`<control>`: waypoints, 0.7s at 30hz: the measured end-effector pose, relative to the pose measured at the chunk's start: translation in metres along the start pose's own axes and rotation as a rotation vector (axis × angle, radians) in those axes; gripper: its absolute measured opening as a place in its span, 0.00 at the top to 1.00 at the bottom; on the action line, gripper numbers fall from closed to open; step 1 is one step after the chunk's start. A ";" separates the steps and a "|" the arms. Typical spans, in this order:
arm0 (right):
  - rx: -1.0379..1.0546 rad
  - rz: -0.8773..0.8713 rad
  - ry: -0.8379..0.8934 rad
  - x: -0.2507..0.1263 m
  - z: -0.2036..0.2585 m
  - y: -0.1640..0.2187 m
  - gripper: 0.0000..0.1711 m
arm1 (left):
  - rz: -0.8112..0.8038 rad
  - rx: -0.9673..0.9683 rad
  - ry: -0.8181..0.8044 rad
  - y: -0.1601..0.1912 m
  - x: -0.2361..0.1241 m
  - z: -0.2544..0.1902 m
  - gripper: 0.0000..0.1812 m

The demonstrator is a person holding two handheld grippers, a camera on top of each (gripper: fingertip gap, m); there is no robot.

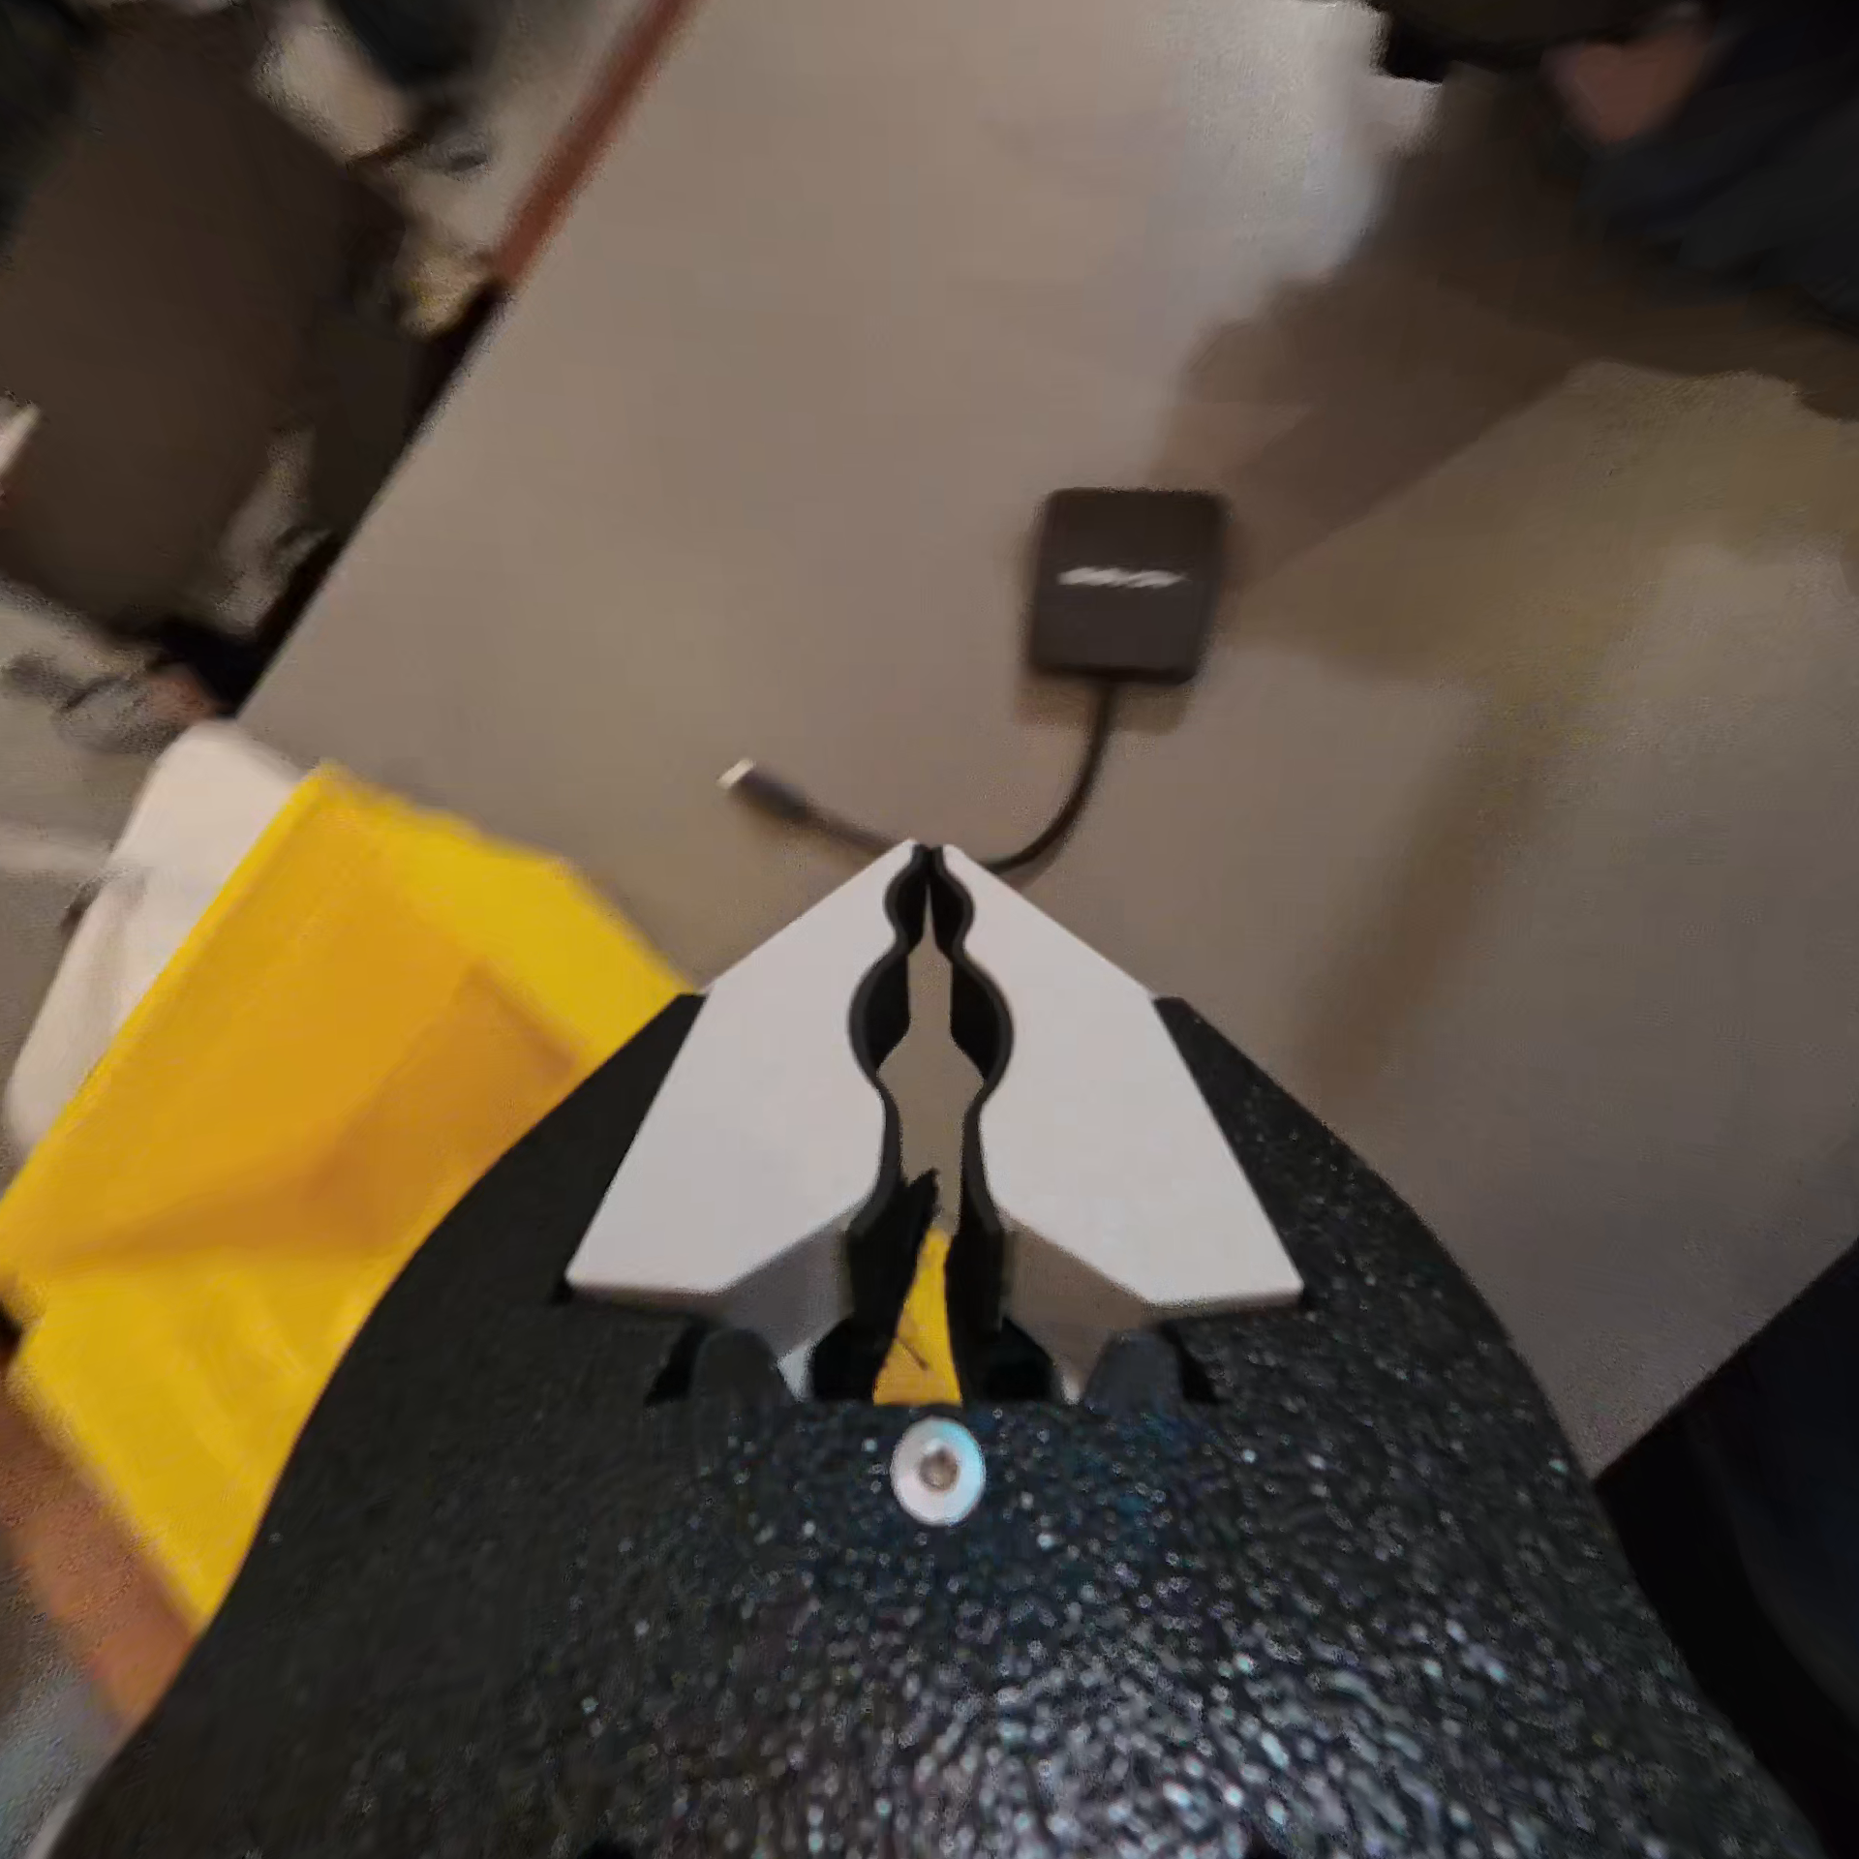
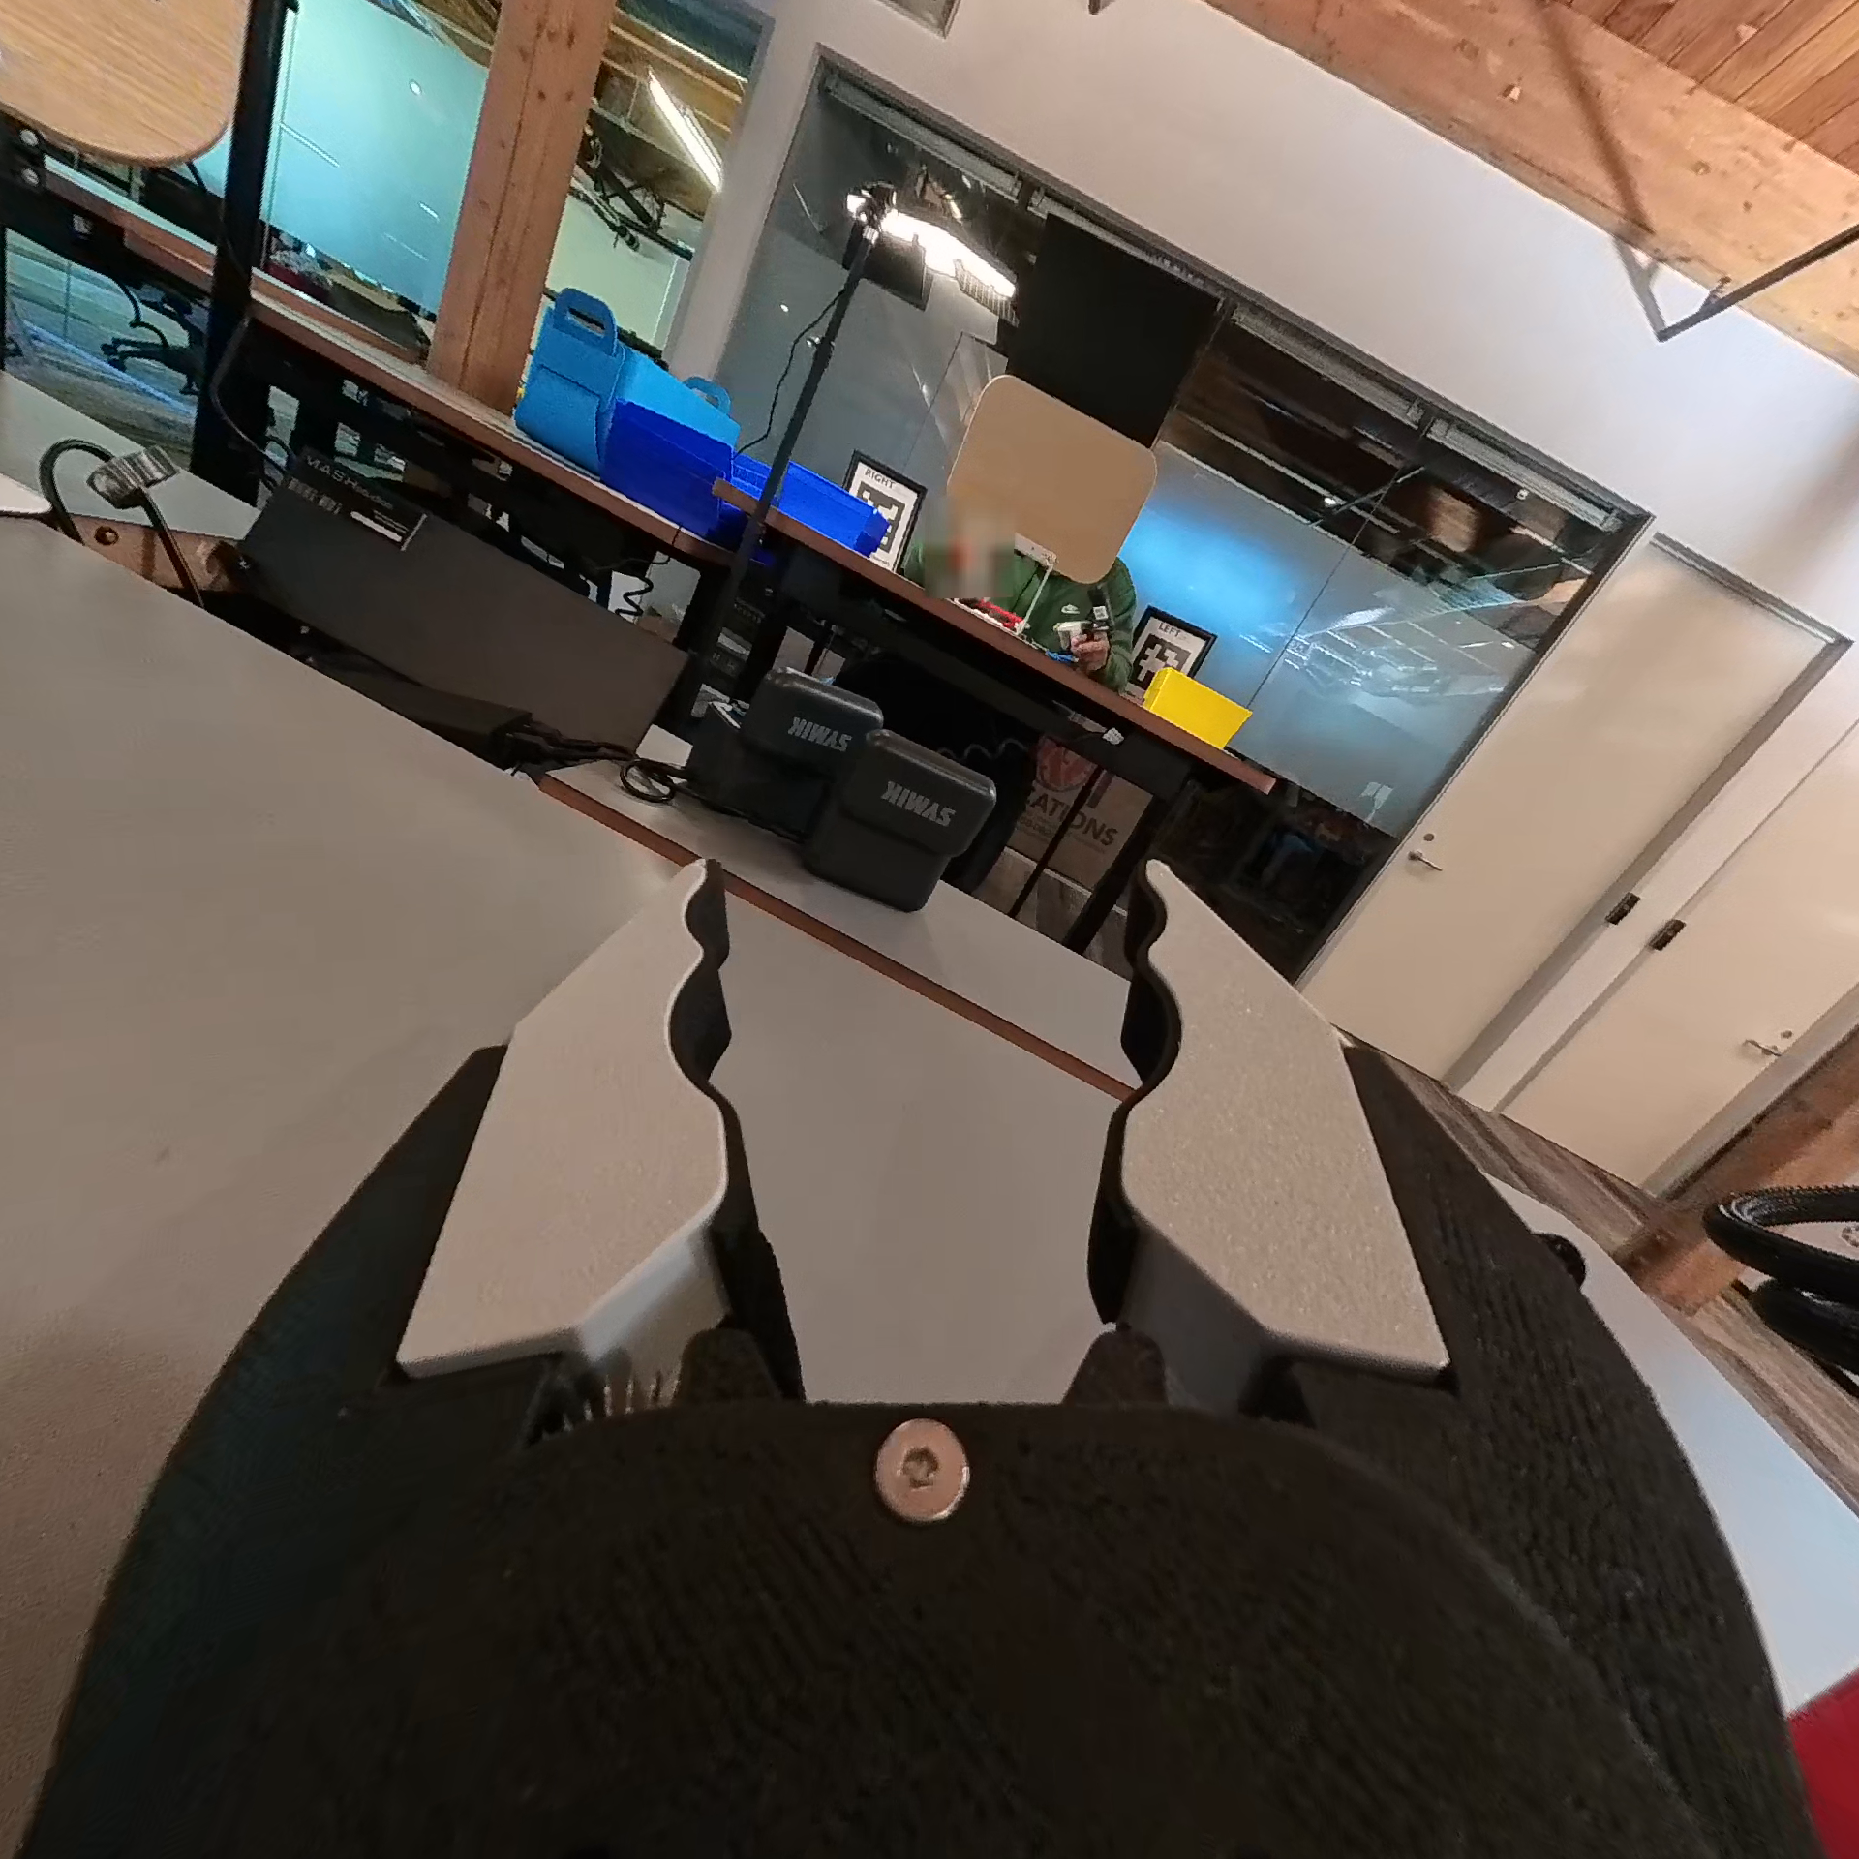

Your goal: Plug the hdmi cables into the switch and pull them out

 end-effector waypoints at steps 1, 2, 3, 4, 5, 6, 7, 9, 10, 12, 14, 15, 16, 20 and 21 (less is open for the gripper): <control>-0.002 0.001 0.000 0.000 0.000 0.000 0.54 | -0.013 -0.074 -0.075 0.013 -0.022 0.015 1.00; -0.004 0.003 -0.002 0.000 0.000 0.000 0.54 | -0.012 -0.159 -0.146 0.030 -0.042 0.030 1.00; -0.008 0.003 -0.003 0.000 0.001 0.000 0.54 | -0.003 -0.247 -0.221 0.050 -0.061 0.043 0.94; -0.010 0.004 -0.005 0.000 0.001 0.000 0.54 | 0.007 -0.334 -0.304 0.071 -0.078 0.054 0.87; -0.012 0.004 -0.006 0.001 0.002 0.000 0.54 | 0.019 -0.421 -0.379 0.093 -0.094 0.063 0.80; -0.014 0.005 -0.007 0.001 0.002 0.000 0.54 | 0.033 -0.509 -0.442 0.115 -0.107 0.069 0.73; -0.014 0.006 -0.007 0.001 0.002 0.000 0.54 | 0.040 -0.590 -0.494 0.137 -0.118 0.072 0.66; -0.017 0.007 -0.009 0.001 0.002 0.000 0.54 | 0.032 -0.719 -0.541 0.175 -0.131 0.068 0.57; -0.019 0.007 -0.011 0.001 0.003 0.000 0.54 | 0.033 -0.779 -0.538 0.192 -0.133 0.063 0.54; -0.024 0.008 -0.014 0.001 0.003 0.000 0.54 | 0.050 -0.889 -0.509 0.224 -0.131 0.051 0.50; -0.027 0.008 -0.015 0.001 0.004 0.000 0.54 | 0.066 -0.989 -0.473 0.254 -0.127 0.039 0.46; -0.027 0.008 -0.015 0.001 0.004 0.000 0.54 | 0.051 -1.040 -0.431 0.266 -0.124 0.033 0.46; -0.026 0.008 -0.015 0.001 0.004 0.000 0.54 | 0.010 -1.092 -0.382 0.275 -0.121 0.029 0.46; -0.024 0.007 -0.015 0.001 0.003 0.000 0.54 | -0.161 -1.244 -0.159 0.296 -0.107 0.018 0.57; -0.024 0.007 -0.015 0.001 0.003 0.000 0.54 | -0.209 -1.249 -0.105 0.297 -0.103 0.017 0.67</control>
Point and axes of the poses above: each gripper's, where its closed fingertips meet, x out along the fingers, y out of its underside, z = x × y across the jaws, the point moved 7 cm from there along -x, back along the fingers, and after that the axes turned 6 degrees about -z, right-handed, at the moved point
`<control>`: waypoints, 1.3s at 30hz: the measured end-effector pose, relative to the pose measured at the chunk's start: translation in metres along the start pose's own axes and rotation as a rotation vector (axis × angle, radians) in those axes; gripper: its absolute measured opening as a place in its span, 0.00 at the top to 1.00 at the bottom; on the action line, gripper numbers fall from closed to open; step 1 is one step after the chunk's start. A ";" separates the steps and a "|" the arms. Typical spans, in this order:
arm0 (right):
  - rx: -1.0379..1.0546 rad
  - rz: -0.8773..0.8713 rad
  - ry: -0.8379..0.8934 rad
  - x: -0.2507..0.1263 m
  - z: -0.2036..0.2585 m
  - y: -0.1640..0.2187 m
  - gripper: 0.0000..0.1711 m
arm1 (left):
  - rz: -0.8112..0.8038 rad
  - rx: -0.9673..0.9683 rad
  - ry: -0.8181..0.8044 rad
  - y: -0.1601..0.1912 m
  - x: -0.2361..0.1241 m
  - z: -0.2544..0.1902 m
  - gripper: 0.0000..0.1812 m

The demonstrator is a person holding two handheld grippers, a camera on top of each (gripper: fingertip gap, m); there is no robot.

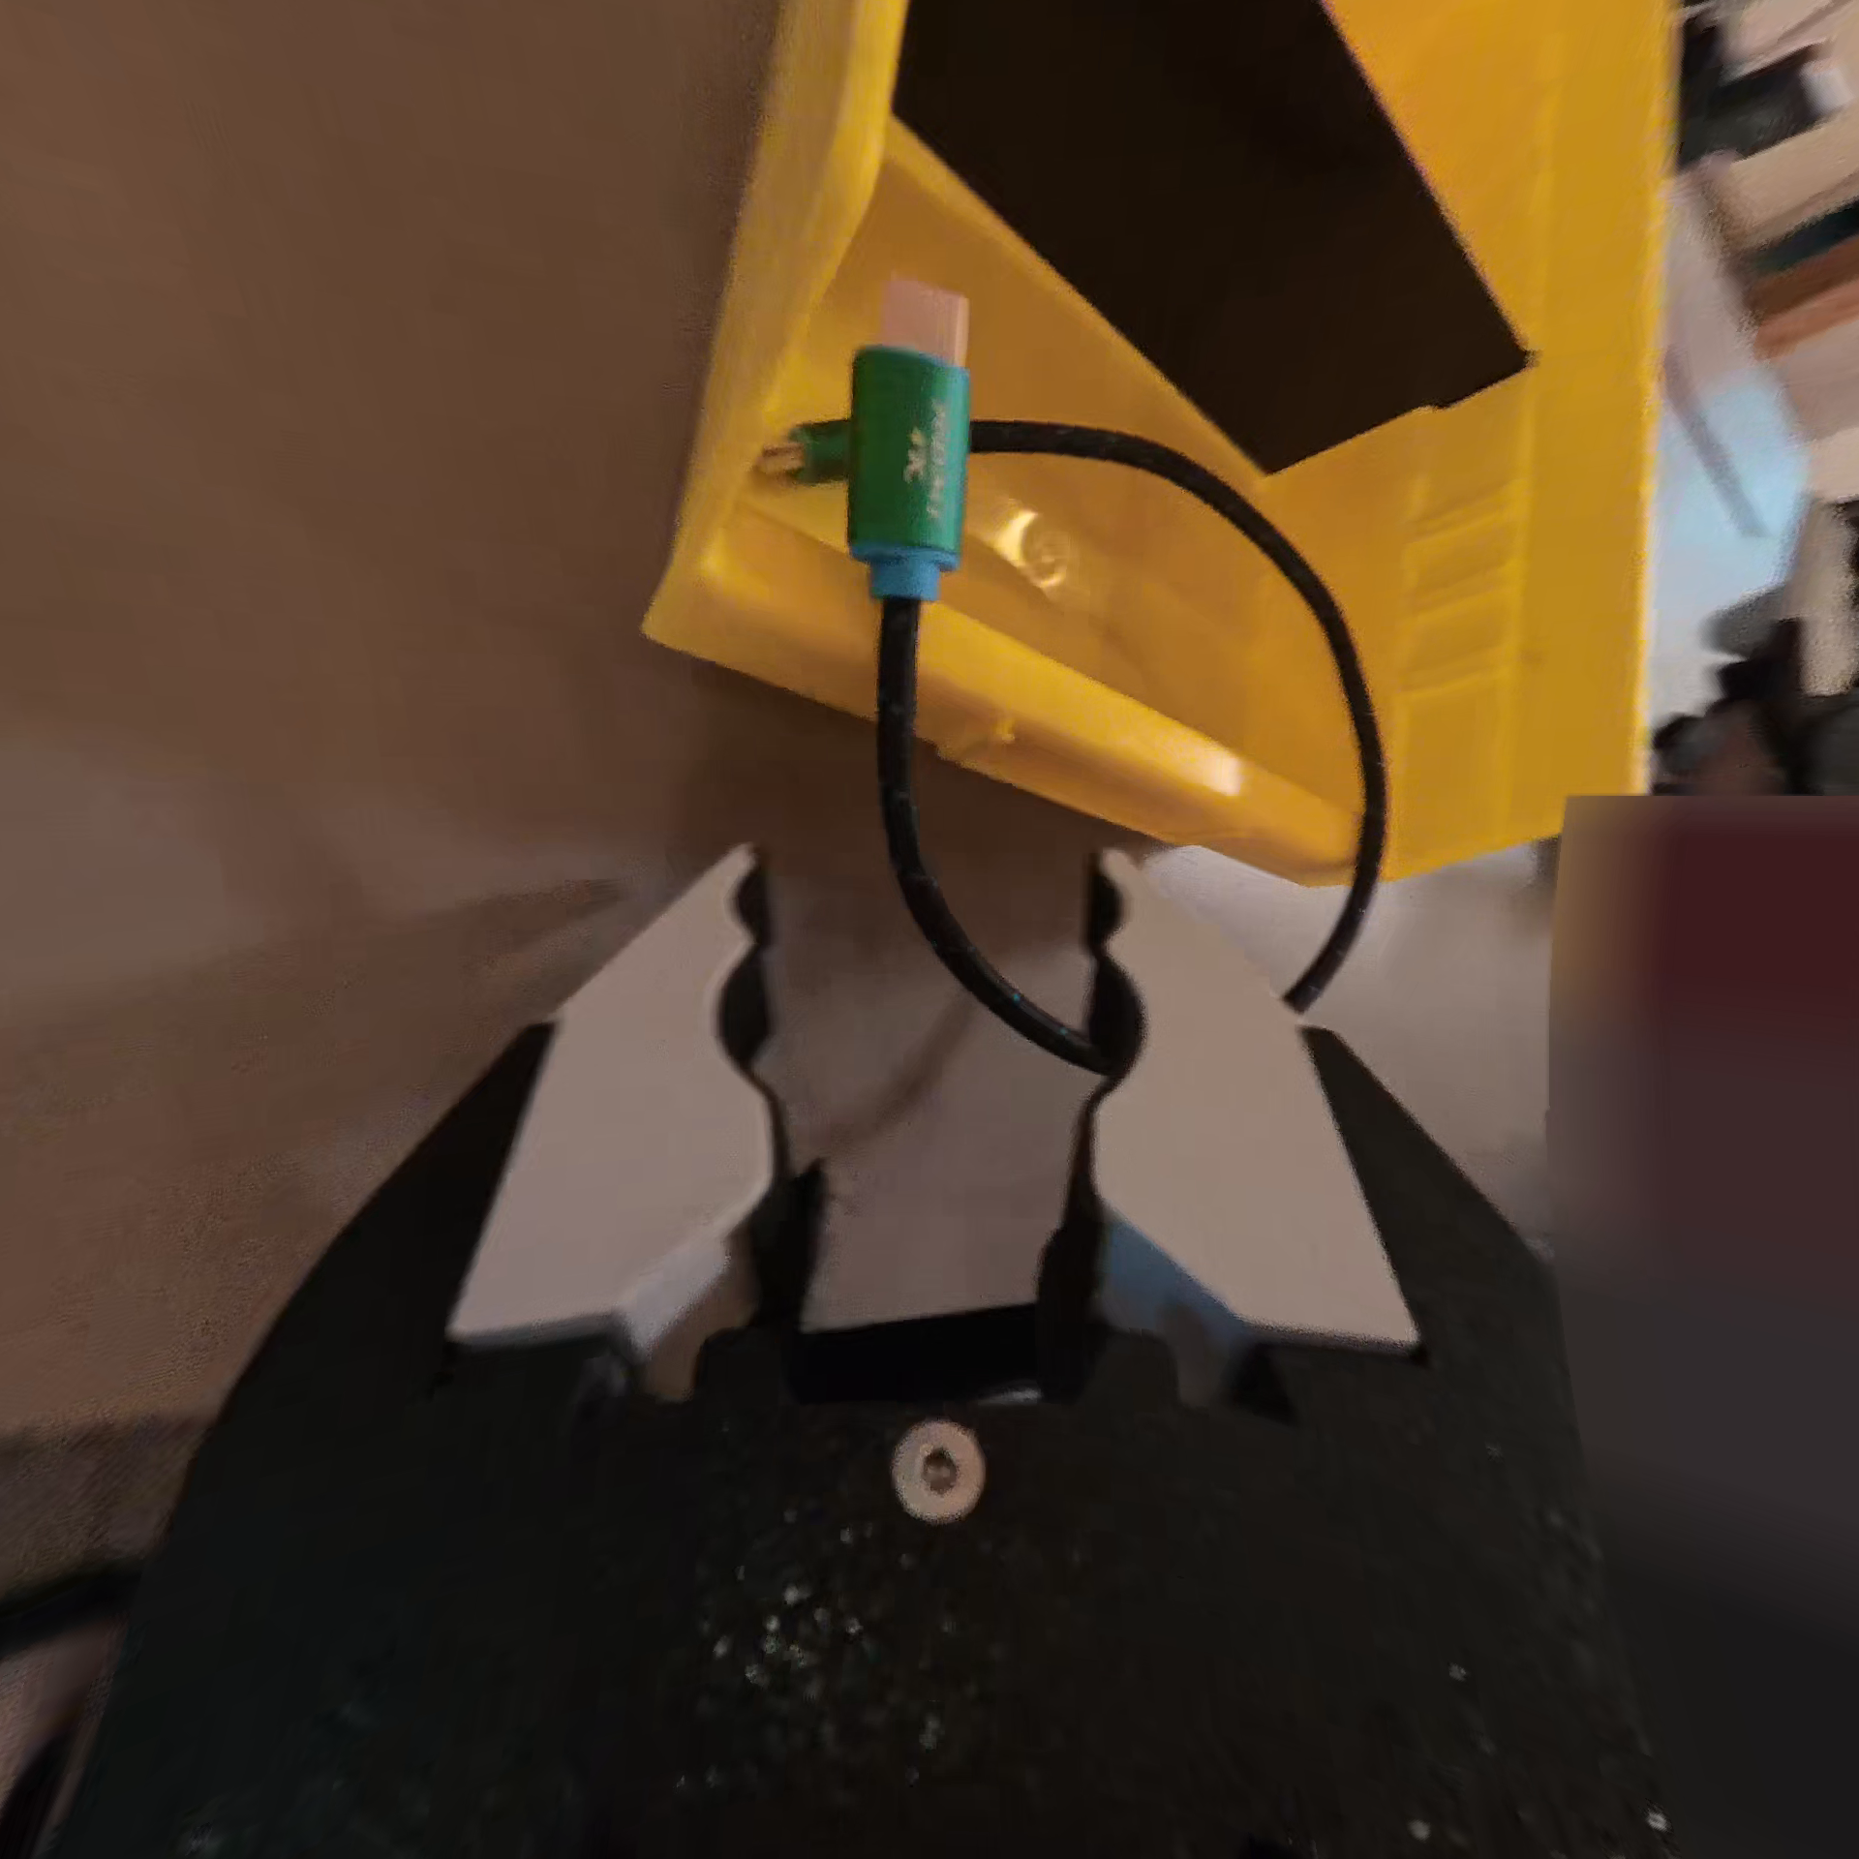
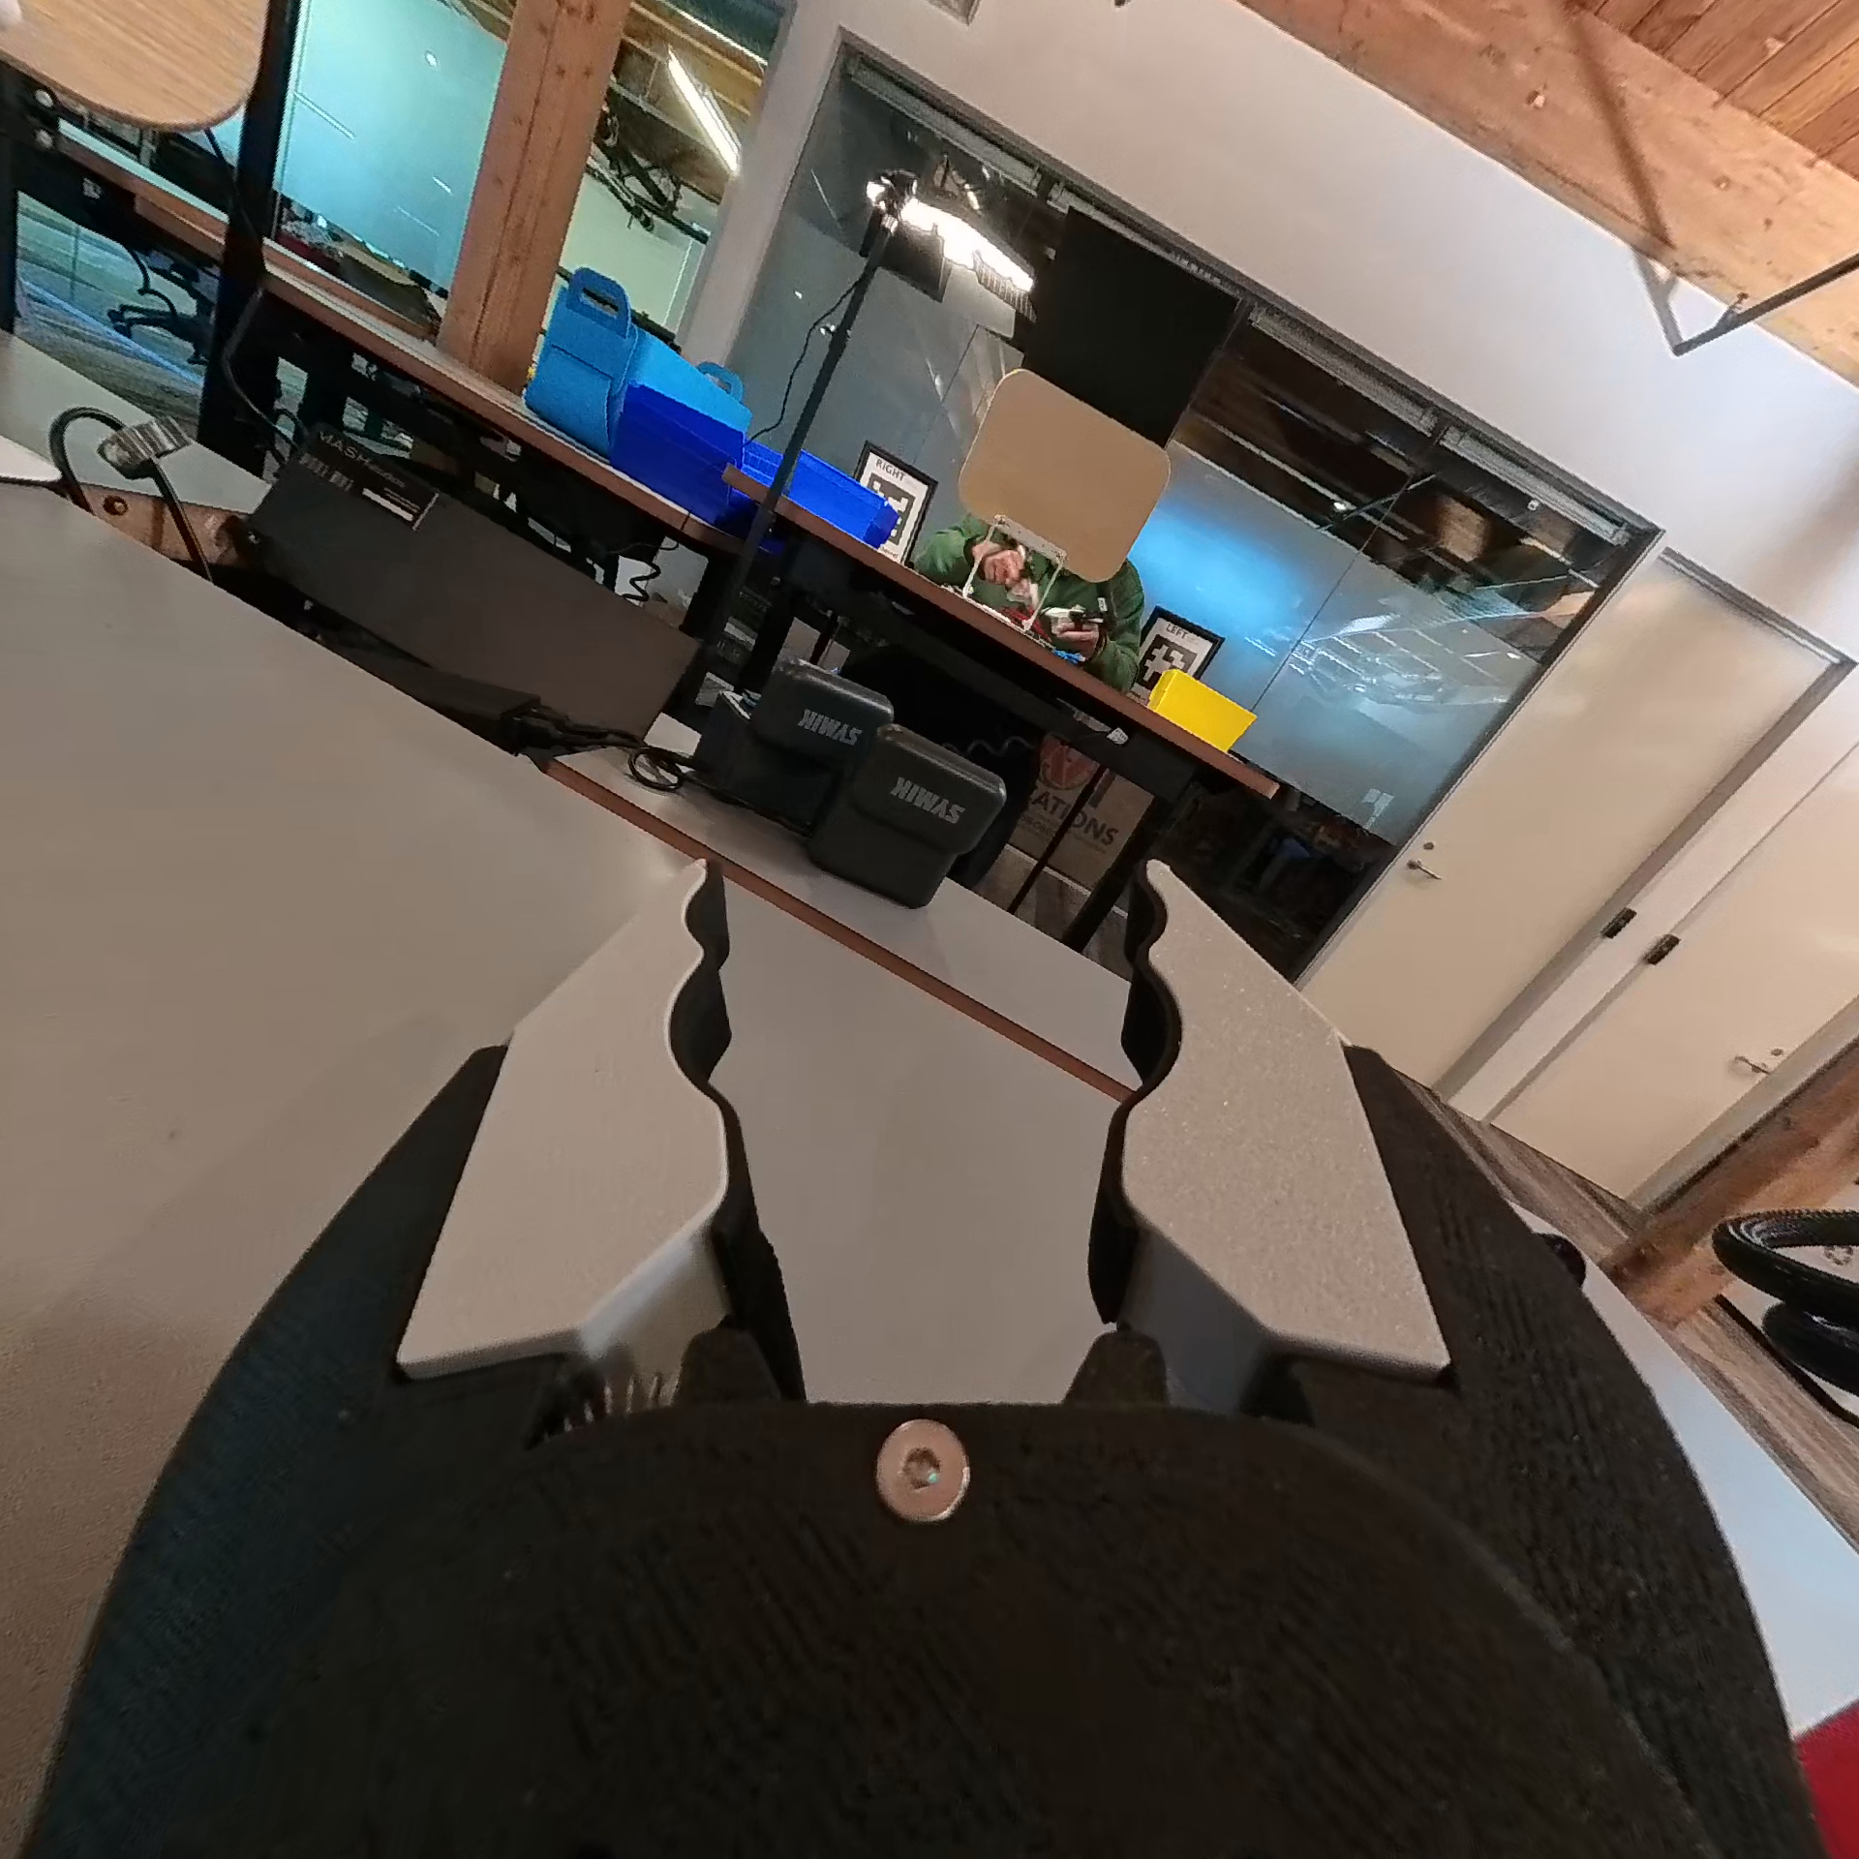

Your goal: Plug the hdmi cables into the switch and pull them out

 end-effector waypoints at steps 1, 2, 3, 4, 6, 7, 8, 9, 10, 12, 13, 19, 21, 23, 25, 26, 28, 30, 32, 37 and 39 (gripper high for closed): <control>0.000 0.000 0.000 0.000 0.000 0.000 0.54 | -0.017 0.001 0.065 0.001 0.004 -0.001 0.89; -0.001 -0.001 -0.001 0.000 0.000 0.000 0.54 | -0.037 0.003 0.108 0.001 0.006 -0.002 0.96; -0.001 -0.001 -0.002 0.000 0.000 0.000 0.54 | -0.051 0.011 0.127 0.001 0.007 -0.004 0.98; -0.001 -0.001 -0.003 0.000 0.000 0.000 0.54 | -0.090 0.047 0.118 -0.002 0.004 -0.006 0.99; -0.001 -0.002 -0.005 -0.001 0.001 -0.001 0.54 | -0.201 0.107 0.105 -0.015 -0.010 -0.016 0.99; -0.003 -0.001 -0.006 -0.001 0.001 -0.001 0.54 | -0.260 0.143 0.101 -0.023 -0.020 -0.024 0.99; -0.004 0.000 -0.007 0.000 0.001 0.000 0.54 | -0.311 0.187 0.088 -0.032 -0.029 -0.034 0.99; -0.006 0.001 -0.008 0.000 0.001 0.000 0.54 | -0.355 0.236 0.068 -0.040 -0.038 -0.045 0.99; -0.009 0.001 -0.009 0.000 0.002 0.000 0.54 | -0.400 0.294 0.048 -0.049 -0.046 -0.058 0.99; -0.011 0.001 -0.011 0.000 0.002 0.000 0.54 | -0.499 0.412 0.016 -0.066 -0.063 -0.089 0.99; -0.011 0.000 -0.012 0.000 0.002 -0.001 0.54 | -0.551 0.470 -0.001 -0.075 -0.071 -0.106 0.99; -0.011 -0.001 -0.012 0.000 0.002 -0.001 0.54 | -0.735 0.900 -0.135 -0.124 -0.093 -0.219 0.99; -0.008 -0.002 -0.010 0.000 0.002 -0.001 0.54 | -0.773 1.000 -0.088 -0.134 -0.093 -0.259 0.99; -0.004 -0.003 -0.007 -0.001 0.001 -0.001 0.54 | -0.791 1.063 0.013 -0.139 -0.086 -0.295 0.99; 0.003 -0.004 -0.001 -0.001 0.000 -0.001 0.54 | -0.800 1.092 0.134 -0.140 -0.068 -0.324 0.99; 0.009 -0.005 0.003 -0.001 -0.001 -0.001 0.54 | -0.796 1.099 0.194 -0.139 -0.055 -0.336 0.99; 0.021 -0.006 0.010 -0.001 -0.002 -0.001 0.54 | -0.767 1.089 0.324 -0.131 -0.023 -0.356 0.99; 0.028 -0.008 0.014 -0.002 -0.003 -0.001 0.54 | -0.729 1.035 0.449 -0.120 0.015 -0.368 0.98; 0.029 -0.009 0.016 -0.002 -0.004 -0.001 0.54 | -0.705 0.952 0.554 -0.109 0.057 -0.376 0.98; 0.049 -0.005 0.044 -0.003 -0.009 0.000 0.54 | -0.630 0.767 0.674 -0.080 0.175 -0.383 0.98; 0.057 0.001 0.073 -0.004 -0.014 0.002 0.56 | -0.618 0.720 0.678 -0.070 0.215 -0.380 0.98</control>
Point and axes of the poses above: each gripper's, where its closed fingertips meet, x out along the fingers, y out of its underside, z = x × y across the jaws, the point moved 7 cm from there along -x, back along the fingers, and after that the axes turned 6 degrees about -z, right-handed, at the moved point
